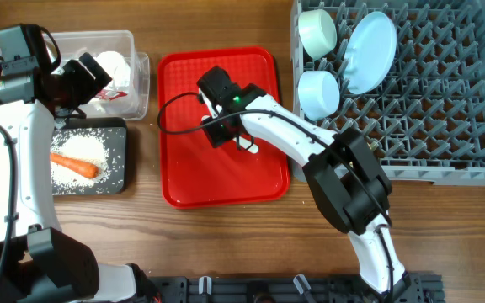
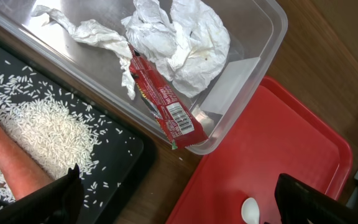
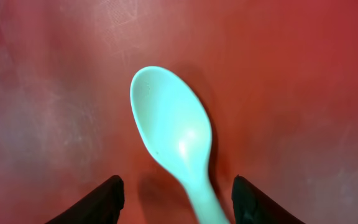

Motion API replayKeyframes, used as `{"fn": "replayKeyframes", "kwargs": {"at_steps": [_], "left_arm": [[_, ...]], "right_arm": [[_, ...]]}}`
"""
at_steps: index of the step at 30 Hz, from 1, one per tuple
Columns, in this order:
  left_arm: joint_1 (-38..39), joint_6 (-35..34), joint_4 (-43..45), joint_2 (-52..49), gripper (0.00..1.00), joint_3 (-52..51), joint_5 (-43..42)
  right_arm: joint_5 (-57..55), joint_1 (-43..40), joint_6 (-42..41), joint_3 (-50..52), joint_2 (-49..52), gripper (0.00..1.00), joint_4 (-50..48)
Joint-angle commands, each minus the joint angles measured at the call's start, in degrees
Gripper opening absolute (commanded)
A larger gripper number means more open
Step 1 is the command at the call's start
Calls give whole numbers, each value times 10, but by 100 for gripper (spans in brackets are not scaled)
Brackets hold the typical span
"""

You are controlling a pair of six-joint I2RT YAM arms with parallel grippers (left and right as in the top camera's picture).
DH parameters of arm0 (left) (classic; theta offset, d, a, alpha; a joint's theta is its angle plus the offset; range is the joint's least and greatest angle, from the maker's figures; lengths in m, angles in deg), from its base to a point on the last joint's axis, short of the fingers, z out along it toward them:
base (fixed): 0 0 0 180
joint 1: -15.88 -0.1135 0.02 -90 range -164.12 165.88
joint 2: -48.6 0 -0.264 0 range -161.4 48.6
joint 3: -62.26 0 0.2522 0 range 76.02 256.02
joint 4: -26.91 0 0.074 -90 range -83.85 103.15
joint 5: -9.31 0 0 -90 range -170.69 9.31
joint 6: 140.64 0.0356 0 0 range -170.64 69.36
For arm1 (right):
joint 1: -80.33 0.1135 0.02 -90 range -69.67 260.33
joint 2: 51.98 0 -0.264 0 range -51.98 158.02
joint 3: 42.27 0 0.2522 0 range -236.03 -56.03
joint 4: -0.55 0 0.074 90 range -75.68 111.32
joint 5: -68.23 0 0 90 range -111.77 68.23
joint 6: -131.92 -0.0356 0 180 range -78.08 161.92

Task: Sort waste into correct bins and load items into the dishwasher rack
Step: 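Reach the right gripper to the white spoon on the red tray and grasp it, then carry the white spoon to the dish rack and drop it in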

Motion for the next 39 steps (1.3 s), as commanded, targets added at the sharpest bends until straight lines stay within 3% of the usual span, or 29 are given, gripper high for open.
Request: {"fn": "replayKeyframes", "kwargs": {"at_steps": [1, 2, 3, 5, 10, 11, 14, 18, 24, 27, 30, 36, 39], "left_arm": [[-4, -1, 0, -3, 100, 5, 4], [-4, -1, 0, -3, 100, 5, 4], [-4, -1, 0, -3, 100, 5, 4], [-4, -1, 0, -3, 100, 5, 4], [-4, -1, 0, -3, 100, 5, 4], [-4, -1, 0, -3, 100, 5, 4], [-4, -1, 0, -3, 100, 5, 4], [-4, -1, 0, -3, 100, 5, 4], [-4, -1, 0, -3, 100, 5, 4], [-4, -1, 0, -3, 100, 5, 4], [-4, -1, 0, -3, 100, 5, 4], [-4, -1, 0, -3, 100, 5, 4], [-4, -1, 0, -3, 100, 5, 4]], "right_arm": [[-30, -2, 77, -3, 18, 49, -7], [-36, -2, 77, -3, 18, 40, -7], [-38, -2, 77, -3, 18, 21, -6], [-44, -2, 77, -3, 18, 6, -5], [-42, -2, 76, -3, 18, 8, -12], [-42, -2, 76, -3, 18, 18, -13], [-42, -2, 100, -3, 20, 34, -10], [-43, -2, 135, -3, 43, 38, 8], [-42, -1, 134, -3, 58, 37, 16], [-42, -2, 111, -5, 58, 13, 14], [-42, -2, 85, -10, 54, 4, 14], [-41, -2, 56, -17, 24, 4, 20], [-25, -5, 44, -25, -44, 4, 42]]}}
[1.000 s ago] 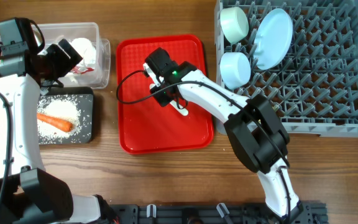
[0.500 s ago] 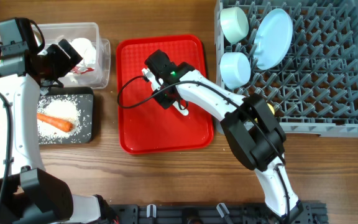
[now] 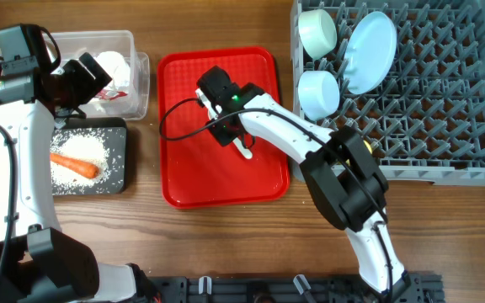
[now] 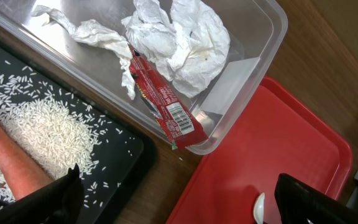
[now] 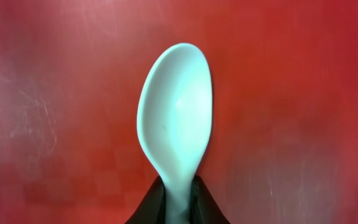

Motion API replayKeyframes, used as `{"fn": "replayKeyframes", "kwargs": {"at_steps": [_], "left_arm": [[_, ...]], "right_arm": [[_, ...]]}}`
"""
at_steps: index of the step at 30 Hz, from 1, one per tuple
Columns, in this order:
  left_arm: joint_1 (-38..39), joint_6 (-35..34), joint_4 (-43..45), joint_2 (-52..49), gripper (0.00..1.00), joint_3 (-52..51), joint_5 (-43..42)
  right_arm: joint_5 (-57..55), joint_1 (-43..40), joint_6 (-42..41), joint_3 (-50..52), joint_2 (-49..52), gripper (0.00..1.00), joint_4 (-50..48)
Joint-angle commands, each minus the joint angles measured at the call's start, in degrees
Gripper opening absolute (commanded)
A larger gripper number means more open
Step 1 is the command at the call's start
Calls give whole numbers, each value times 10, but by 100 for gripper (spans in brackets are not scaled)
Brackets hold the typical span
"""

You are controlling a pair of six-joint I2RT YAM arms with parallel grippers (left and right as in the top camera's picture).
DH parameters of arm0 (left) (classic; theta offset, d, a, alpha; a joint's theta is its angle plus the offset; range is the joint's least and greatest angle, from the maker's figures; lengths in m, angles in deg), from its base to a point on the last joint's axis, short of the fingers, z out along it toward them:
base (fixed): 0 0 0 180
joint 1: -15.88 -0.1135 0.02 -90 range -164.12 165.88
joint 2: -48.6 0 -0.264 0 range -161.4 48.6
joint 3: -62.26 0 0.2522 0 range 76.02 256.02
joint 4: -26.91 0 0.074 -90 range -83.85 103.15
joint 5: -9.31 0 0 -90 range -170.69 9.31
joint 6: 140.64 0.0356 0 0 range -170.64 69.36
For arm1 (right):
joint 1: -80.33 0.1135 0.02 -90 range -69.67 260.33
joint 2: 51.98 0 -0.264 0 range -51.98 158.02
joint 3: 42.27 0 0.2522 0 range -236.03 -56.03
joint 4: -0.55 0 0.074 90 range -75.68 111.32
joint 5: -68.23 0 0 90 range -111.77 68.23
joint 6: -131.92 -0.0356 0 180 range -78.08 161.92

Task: Sort waste into correct bins and load items into the dishwasher rack
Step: 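Carry the white spoon to the dish rack and drop it in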

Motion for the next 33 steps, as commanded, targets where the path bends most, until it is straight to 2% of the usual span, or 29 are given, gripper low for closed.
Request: {"fn": "replayKeyframes", "kwargs": {"at_steps": [1, 5, 7, 9, 10, 15, 17, 22, 23, 24, 27, 33], "left_arm": [[-4, -1, 0, -3, 100, 5, 4], [-4, -2, 0, -3, 100, 5, 4], [-4, -1, 0, -3, 100, 5, 4], [-4, -1, 0, -3, 100, 5, 4], [-4, -1, 0, -3, 100, 5, 4], [-4, -1, 0, -3, 100, 5, 4], [-4, -1, 0, -3, 100, 5, 4], [-4, -1, 0, -3, 100, 5, 4], [-4, -1, 0, -3, 100, 5, 4], [-4, -1, 0, -3, 100, 5, 4], [-4, -2, 0, -3, 100, 5, 4], [-4, -1, 0, -3, 100, 5, 4]], "right_arm": [[19, -7, -26, -13, -84, 4, 23], [18, -37, -38, -13, -241, 4, 36], [19, -57, -39, -13, -289, 4, 39], [13, -94, -63, -13, -336, 4, 57], [-6, -148, -100, -13, -373, 4, 90], [-14, -283, -207, -12, -396, 4, 162], [-21, -327, -287, -5, -396, 4, 187], [-120, -406, -646, 4, -393, 4, 303], [-125, -415, -706, 7, -392, 4, 327], [-125, -417, -731, 13, -392, 4, 334], [-125, -417, -784, 35, -391, 4, 316], [-120, -417, -793, 158, -391, 4, 144]]}}
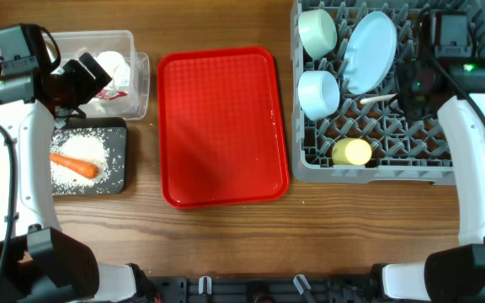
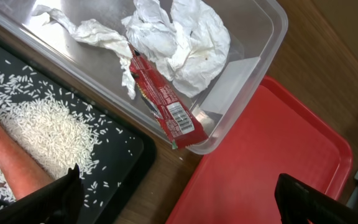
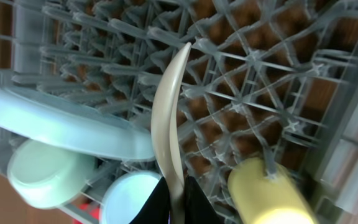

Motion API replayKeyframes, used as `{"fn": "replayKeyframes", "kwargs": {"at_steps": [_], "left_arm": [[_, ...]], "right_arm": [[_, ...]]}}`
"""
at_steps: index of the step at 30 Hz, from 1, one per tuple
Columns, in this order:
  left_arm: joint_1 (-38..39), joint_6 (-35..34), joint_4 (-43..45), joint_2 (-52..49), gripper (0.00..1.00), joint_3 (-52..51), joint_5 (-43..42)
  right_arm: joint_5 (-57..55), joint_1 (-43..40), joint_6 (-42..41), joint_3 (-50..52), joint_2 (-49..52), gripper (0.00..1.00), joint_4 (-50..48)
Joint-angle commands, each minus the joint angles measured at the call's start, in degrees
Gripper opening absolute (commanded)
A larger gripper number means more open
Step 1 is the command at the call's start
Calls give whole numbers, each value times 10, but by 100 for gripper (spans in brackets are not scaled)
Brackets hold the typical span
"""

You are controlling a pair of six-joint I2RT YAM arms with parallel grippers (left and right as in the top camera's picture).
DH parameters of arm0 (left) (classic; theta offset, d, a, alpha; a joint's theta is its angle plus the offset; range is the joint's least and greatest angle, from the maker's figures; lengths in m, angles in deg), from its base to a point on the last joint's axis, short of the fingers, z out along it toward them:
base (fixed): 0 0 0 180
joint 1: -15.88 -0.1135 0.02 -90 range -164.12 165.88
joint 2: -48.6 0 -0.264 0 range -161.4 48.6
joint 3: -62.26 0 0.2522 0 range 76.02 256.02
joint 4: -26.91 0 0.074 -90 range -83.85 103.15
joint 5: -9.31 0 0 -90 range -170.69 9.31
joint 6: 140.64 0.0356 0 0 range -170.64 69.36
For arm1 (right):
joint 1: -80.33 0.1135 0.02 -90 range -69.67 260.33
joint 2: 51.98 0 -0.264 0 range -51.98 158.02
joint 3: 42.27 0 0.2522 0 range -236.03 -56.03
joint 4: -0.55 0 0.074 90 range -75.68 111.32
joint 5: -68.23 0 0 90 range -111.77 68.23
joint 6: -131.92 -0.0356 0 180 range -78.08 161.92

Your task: Sort waste into correct bins and load items into the dishwasher rack

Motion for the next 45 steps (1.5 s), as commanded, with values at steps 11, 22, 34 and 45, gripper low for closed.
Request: {"fn": "replayKeyframes", "kwargs": {"at_steps": [11, 22, 34, 45], "left_arm": [[-4, -1, 1, -3, 100, 5, 4], [-4, -2, 1, -3, 100, 5, 4], [-4, -1, 1, -3, 100, 5, 4], [-4, -1, 1, -3, 100, 5, 4]], "right_arm": [[15, 0, -80, 194, -3, 4, -204], [62, 5, -20, 194, 21, 86, -256], [190, 5, 325, 191, -240, 99, -202], [117, 5, 517, 191, -480, 100, 7]]}}
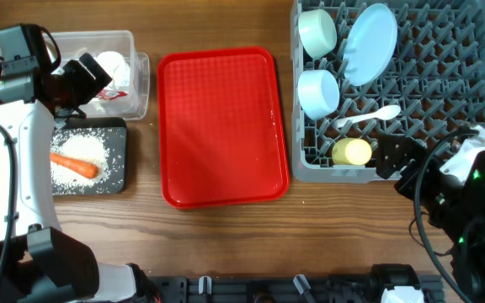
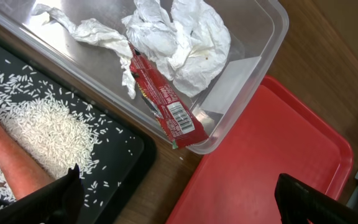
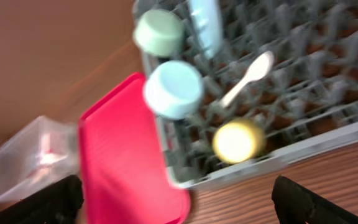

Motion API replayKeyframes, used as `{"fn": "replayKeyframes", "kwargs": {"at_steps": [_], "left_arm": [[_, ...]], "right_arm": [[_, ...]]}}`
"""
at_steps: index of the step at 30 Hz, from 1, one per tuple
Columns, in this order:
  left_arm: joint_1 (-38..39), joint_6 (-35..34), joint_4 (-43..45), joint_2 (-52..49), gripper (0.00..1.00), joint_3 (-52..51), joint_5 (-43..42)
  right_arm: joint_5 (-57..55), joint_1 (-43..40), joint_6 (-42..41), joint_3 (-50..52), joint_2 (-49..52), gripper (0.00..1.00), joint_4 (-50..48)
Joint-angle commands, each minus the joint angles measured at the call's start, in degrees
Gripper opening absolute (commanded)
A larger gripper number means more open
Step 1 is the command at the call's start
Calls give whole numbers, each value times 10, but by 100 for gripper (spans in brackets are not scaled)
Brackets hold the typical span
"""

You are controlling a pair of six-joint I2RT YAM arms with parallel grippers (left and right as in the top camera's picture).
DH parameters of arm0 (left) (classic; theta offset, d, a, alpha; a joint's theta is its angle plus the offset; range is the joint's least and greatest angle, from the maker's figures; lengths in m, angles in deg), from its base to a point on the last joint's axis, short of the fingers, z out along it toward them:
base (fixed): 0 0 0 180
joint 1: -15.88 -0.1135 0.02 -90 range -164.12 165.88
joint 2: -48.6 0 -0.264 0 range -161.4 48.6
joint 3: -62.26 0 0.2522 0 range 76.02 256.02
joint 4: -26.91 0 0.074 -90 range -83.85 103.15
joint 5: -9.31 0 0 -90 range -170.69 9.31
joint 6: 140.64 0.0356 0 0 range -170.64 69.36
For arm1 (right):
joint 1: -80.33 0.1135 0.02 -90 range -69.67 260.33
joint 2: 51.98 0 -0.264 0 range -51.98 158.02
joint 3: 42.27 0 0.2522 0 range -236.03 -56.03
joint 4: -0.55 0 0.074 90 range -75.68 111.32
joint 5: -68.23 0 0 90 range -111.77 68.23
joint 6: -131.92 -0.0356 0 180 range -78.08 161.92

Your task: Sort waste into correct bins and load items into the dishwasher rack

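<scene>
A pale spoon [image 1: 366,118] [image 3: 248,78] lies across the pegs of the grey dishwasher rack [image 1: 445,93], beside a blue cup [image 1: 318,93] and above a yellow cup [image 1: 352,151]. My right gripper [image 1: 394,158] [image 3: 179,205] hangs open and empty off the rack's front edge, over the wood. The red tray [image 1: 221,126] is bare. My left gripper [image 1: 98,80] [image 2: 179,205] is open and empty over the near corner of the clear waste bin [image 2: 260,37], which holds crumpled tissue [image 2: 179,37] and a red wrapper [image 2: 163,102].
A black tray [image 1: 116,160] with rice and a carrot [image 1: 74,164] sits front left. In the rack's back left stand a green bowl [image 1: 317,32] and a blue plate [image 1: 369,34]. The right wrist view is blurred.
The spoon was in my right gripper above the rack; now it lies in the rack. The right gripper is open and has drawn back to the rack's front right. The left arm is unchanged.
My right gripper stood open around the spoon on the red tray, then was shut on its handle there. Later it held the spoon over the rack, leaving the tray bare. Now the spoon rests in the rack and the gripper is clear. The left gripper stayed over the bin.
</scene>
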Motion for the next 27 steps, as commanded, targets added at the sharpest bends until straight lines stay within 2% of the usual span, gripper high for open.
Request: {"fn": "replayKeyframes", "kwargs": {"at_steps": [1, 2, 5, 7, 9, 14, 18, 22, 25, 27], "left_arm": [[-4, -1, 1, -3, 100, 5, 3], [-4, -2, 1, -3, 100, 5, 3], [-4, -1, 1, -3, 100, 5, 3], [-4, -1, 1, -3, 100, 5, 3], [-4, -1, 1, -3, 100, 5, 3], [-4, -1, 1, -3, 100, 5, 3], [-4, -2, 1, -3, 100, 5, 3], [-4, -1, 1, -3, 100, 5, 3], [-4, -1, 1, -3, 100, 5, 3], [-4, -1, 1, -3, 100, 5, 3]], "right_arm": [[-68, 2, 109, 0, -4, 100, -25], [-74, 2, 133, 2, -3, 100, -44], [-127, 2, 139, 9, -7, 100, -66], [-167, -5, 146, 53, -27, 100, -111], [-164, -21, 170, 149, -76, 100, -189], [-99, -21, 168, 411, -245, 100, -422], [-75, -19, 168, 556, -355, 100, -561], [-75, -16, 168, 620, -420, 100, -605], [-74, 0, 168, 660, -426, 100, -653], [-66, 12, 169, 669, -426, 100, -648]]}}
